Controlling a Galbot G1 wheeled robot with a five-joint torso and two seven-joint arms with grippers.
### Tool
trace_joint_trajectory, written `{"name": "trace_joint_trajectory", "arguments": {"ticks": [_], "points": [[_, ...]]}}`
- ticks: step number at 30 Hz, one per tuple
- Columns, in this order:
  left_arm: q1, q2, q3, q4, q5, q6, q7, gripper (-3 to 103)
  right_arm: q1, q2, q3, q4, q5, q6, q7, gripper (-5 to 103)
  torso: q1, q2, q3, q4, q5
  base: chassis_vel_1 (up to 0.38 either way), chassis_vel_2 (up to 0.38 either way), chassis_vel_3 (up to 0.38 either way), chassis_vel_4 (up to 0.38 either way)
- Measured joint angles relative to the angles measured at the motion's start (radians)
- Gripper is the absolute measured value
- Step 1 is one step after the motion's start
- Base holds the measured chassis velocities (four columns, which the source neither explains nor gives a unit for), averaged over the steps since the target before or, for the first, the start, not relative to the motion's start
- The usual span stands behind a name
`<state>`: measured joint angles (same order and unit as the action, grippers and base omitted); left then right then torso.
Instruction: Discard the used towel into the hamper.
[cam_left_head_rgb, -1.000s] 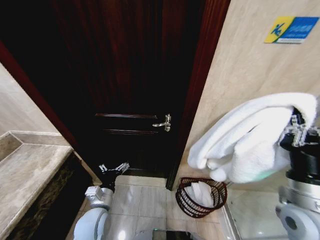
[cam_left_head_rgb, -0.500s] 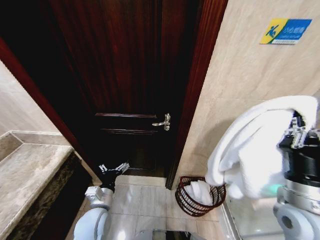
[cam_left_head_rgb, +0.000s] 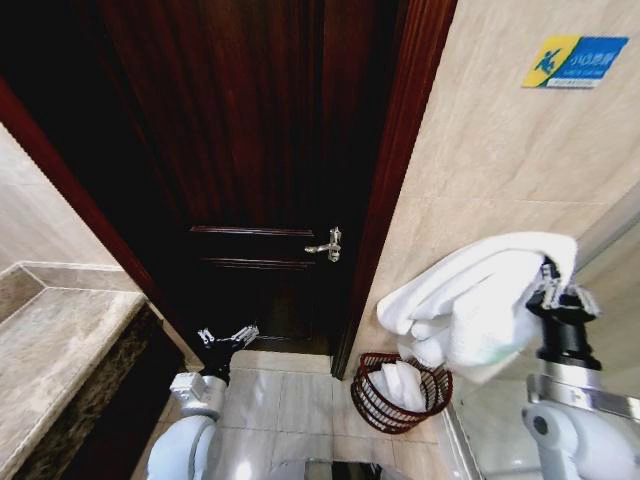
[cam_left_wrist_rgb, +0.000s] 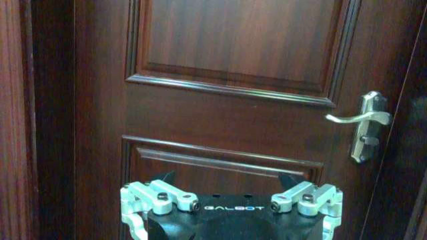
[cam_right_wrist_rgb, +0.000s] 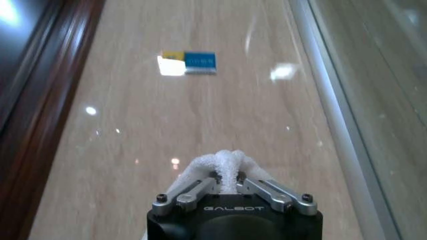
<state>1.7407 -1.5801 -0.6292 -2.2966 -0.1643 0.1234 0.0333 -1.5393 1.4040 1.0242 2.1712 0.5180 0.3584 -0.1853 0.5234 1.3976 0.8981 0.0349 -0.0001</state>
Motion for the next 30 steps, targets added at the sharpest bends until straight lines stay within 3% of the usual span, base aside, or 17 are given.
{"name": "trace_joint_trajectory", "arguments": {"ticks": [15, 30], "points": [[0.0, 0.0, 0.0, 0.0, 0.0, 0.0, 0.0, 100, 0.033, 0.008, -0.063, -0.134, -0.027, 0.036, -0.013, 4, 0.0, 0.0, 0.0, 0.0, 0.0, 0.0, 0.0, 0.0, 0.0], [0.0, 0.0, 0.0, 0.0, 0.0, 0.0, 0.0, 100, 0.091, 0.041, -0.131, -0.445, -0.102, 0.142, -0.036, 4, 0.0, 0.0, 0.0, 0.0, 0.0001, 0.0, 0.0, 0.0, 0.0]]}}
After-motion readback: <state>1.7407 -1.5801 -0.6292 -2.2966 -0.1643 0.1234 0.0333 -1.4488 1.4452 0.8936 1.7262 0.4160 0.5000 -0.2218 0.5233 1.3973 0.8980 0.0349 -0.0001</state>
